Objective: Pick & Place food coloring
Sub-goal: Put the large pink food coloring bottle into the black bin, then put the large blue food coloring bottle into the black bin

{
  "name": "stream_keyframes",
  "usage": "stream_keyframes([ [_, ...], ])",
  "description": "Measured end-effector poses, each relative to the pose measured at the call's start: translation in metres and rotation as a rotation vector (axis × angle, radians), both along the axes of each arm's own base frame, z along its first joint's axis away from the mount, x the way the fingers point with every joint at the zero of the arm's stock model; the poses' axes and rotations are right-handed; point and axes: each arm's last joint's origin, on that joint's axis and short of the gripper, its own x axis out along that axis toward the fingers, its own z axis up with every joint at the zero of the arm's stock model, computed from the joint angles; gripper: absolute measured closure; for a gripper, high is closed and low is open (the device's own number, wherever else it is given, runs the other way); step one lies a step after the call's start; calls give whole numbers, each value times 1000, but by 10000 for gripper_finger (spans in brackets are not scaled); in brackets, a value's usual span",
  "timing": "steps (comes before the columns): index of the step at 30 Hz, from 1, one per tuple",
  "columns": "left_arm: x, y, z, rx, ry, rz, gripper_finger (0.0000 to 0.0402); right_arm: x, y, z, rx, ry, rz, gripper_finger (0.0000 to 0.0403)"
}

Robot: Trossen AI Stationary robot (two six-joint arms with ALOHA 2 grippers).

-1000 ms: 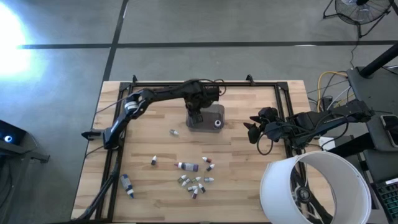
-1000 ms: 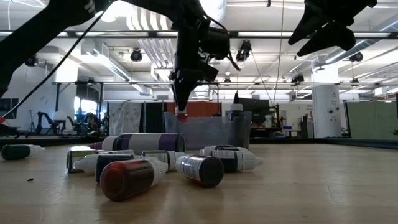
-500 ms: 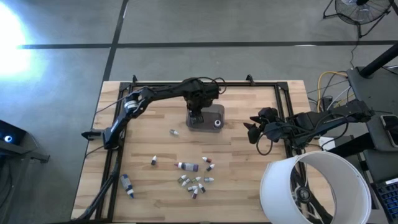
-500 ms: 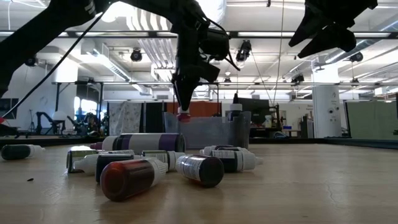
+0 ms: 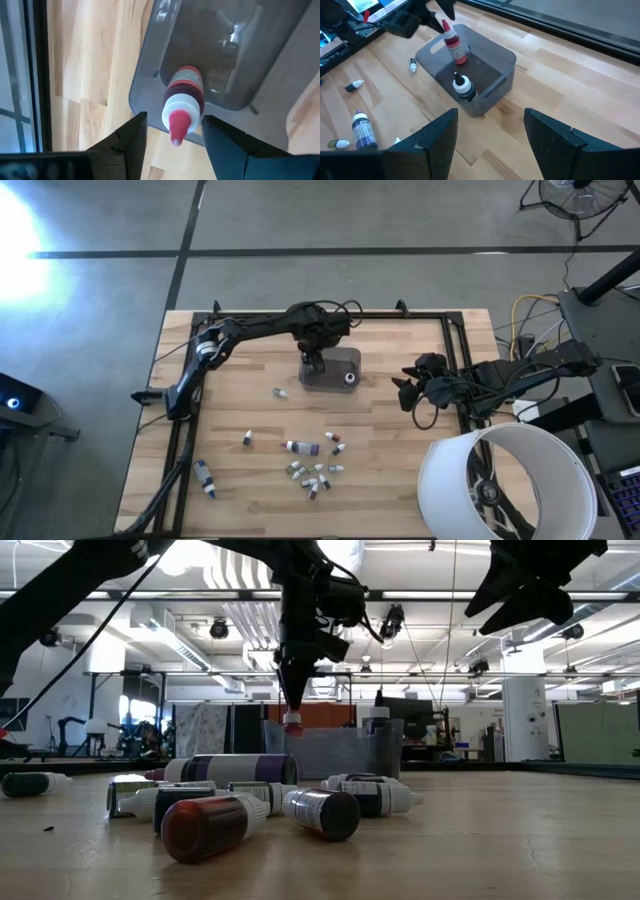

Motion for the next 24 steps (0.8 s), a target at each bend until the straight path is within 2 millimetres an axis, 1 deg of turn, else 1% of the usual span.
stream_keyframes([
  [3,-4,-5,11,-7,-27,-3,237,0,0,0,0,1,0,182],
  [5,-9,-11,24,-51,-71,-18,237,0,0,-1,-1,2,0,182],
  [7,-13,-22,38,-113,-119,-64,237,0,0,-1,-1,2,0,182],
  [9,-20,-37,55,-166,-179,-123,237,0,0,-1,-3,4,3,182],
  [13,-35,-66,83,-192,-258,-192,237,0,0,-1,5,-2,2,182],
  [18,-52,-96,103,-197,-334,-211,237,1,1,0,23,-15,0,182],
  [20,-60,-107,113,-196,-394,-224,237,1,1,0,26,-22,0,182],
  [24,-74,-121,124,-210,-485,-199,237,3,1,2,31,-45,0,182],
])
